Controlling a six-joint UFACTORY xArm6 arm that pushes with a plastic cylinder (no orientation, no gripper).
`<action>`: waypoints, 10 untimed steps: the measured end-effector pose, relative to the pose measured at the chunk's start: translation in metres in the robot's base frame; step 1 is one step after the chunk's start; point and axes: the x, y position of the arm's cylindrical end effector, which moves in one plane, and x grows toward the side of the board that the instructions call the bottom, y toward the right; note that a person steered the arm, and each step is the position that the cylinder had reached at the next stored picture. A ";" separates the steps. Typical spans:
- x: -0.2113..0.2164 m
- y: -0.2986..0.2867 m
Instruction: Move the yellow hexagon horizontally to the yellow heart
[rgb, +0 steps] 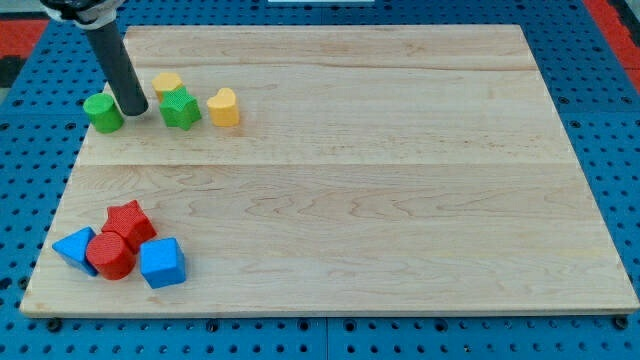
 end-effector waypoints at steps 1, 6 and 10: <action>-0.018 0.014; -0.075 0.170; -0.039 0.197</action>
